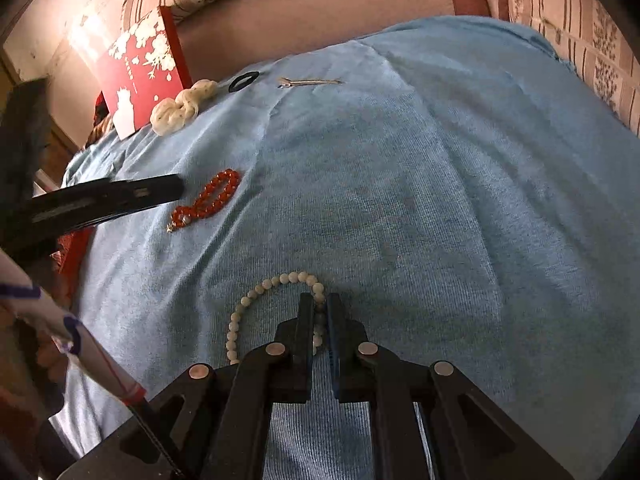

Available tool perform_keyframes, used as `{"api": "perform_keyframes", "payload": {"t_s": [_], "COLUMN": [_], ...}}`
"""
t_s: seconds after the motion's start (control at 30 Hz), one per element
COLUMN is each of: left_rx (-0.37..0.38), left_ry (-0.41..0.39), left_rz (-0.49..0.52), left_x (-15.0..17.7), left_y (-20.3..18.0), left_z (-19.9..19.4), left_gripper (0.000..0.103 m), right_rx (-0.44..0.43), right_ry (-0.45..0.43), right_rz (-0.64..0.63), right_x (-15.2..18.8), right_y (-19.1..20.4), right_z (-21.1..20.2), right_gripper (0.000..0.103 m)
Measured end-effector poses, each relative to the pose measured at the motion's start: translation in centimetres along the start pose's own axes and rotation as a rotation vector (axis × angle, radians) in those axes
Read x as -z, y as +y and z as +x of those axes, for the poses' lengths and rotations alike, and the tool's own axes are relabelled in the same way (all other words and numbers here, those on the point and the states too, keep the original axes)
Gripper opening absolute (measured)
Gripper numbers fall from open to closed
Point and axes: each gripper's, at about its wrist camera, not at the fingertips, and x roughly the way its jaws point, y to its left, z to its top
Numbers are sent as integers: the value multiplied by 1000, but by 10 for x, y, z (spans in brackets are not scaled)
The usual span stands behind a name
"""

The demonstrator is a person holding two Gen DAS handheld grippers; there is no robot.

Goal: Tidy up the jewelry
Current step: 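Grasp the red bead bracelet with the left tool while the right grasps the pearl bracelet, then carry both bracelets over the tray and lower them in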

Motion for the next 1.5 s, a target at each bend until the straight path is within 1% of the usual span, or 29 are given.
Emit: {"api": "perform_keyframes", "payload": {"t_s": [0.03, 0.1, 0.23, 0.37, 0.4, 0.43, 0.53, 0.6, 0.7, 0.8, 0.9, 1.0, 1.03, 1.07, 1.13, 1.23, 1.3, 1.37, 1.5], "left_rx": [-17, -55, -92, -169, -182, -159, -138, -111, -60, -28, -8, -30, -45, -80, -108, -129, -157, -191, -147], "left_ry": [16, 38, 39, 21, 19, 30, 11, -25, -86, -153, -215, -258, -266, -277, -284, -272, -267, -264, -240], "left_rz": [22, 55, 124, 259, 278, 273, 238, 198, 132, 70, -11, -87, -104, -134, -182, -300, -356, -422, -565], "left_x": [-4, -8, -5, 8, 9, 9, 9, 12, 20, 38, 66, 94, 101, 113, 128, 160, 177, 196, 228], "left_y": [-3, -7, -15, -39, -44, -46, -47, -44, -31, -12, 18, 51, 61, 78, 101, 147, 171, 198, 243], "left_z": [8, 20, 26, 31, 32, 31, 20, -1, -46, -98, -149, -187, -194, -205, -219, -234, -238, -241, -237], "left_gripper": [35, 27, 26, 26, 16, 7, 7, 7, 7, 7, 7, 7, 7, 7, 7, 7, 7, 7, 7], "right_rx": [-5, -13, -15, -7, -2, 4, 20, 14, -9, -22, -17, 2, 11, 19, 24, 26, 11, -25, -86], "right_ry": [0, 1, 1, -3, -6, -10, -27, -41, -78, -120, -165, -190, -198, -206, -208, -221, -228, -227, -204], "right_rz": [3, 6, 4, 2, -4, -11, -39, -41, -36, -36, -42, -59, -70, -83, -101, -143, -172, -200, -283], "right_x": [-1, -3, -5, -4, -4, -4, -3, -3, -4, -3, 0, 6, 9, 12, 15, 18, 19, 20, 21], "right_y": [0, -1, 0, 1, 2, 3, 7, 8, 8, 11, 18, 26, 30, 35, 44, 65, 83, 106, 162], "right_z": [0, 2, 4, 5, 5, 5, 3, 2, -5, -13, -23, -31, -33, -36, -40, -49, -55, -61, -65], "right_gripper": [7, 7, 7, 7, 7, 7, 7, 7, 7, 7, 7, 7, 7, 7, 7, 7, 7, 7, 7]}}
